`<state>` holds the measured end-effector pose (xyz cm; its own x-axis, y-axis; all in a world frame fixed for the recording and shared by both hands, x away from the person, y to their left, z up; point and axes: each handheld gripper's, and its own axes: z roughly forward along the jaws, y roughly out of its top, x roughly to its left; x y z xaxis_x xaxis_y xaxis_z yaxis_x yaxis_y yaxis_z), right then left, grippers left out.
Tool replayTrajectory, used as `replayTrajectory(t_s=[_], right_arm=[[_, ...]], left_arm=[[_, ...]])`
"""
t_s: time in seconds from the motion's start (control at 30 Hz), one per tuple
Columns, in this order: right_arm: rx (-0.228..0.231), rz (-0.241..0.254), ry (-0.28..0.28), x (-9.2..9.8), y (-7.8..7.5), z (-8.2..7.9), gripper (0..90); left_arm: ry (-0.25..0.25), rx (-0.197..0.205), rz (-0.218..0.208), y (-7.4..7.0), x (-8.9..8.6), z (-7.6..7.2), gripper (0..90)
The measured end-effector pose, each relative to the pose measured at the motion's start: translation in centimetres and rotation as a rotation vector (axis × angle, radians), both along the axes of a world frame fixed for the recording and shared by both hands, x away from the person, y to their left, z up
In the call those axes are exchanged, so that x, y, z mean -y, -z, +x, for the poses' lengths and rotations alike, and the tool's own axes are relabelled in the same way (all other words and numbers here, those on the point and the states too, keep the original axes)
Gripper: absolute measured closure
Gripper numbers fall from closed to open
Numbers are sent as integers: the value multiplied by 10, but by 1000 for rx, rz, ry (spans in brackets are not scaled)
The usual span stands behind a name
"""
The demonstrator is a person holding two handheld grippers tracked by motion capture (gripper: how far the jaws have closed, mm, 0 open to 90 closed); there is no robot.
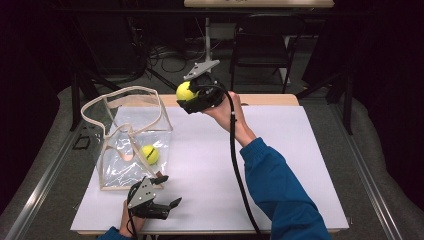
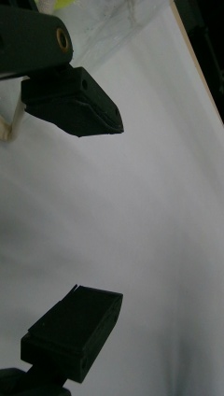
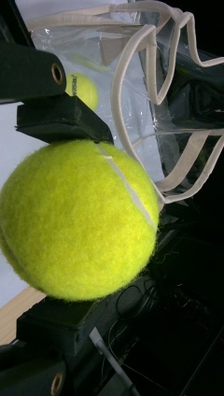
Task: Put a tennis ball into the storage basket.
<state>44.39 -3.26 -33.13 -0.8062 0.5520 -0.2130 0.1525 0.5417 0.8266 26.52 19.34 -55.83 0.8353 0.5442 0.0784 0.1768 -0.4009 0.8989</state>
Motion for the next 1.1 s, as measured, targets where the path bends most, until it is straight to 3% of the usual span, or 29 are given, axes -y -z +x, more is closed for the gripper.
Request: replayTrajectory(t_s=[1.1], right_arm=[[9,-22,-39,-27,-10,4,263]], left_arm=[[5,-2,-2,0,-1,1,160]])
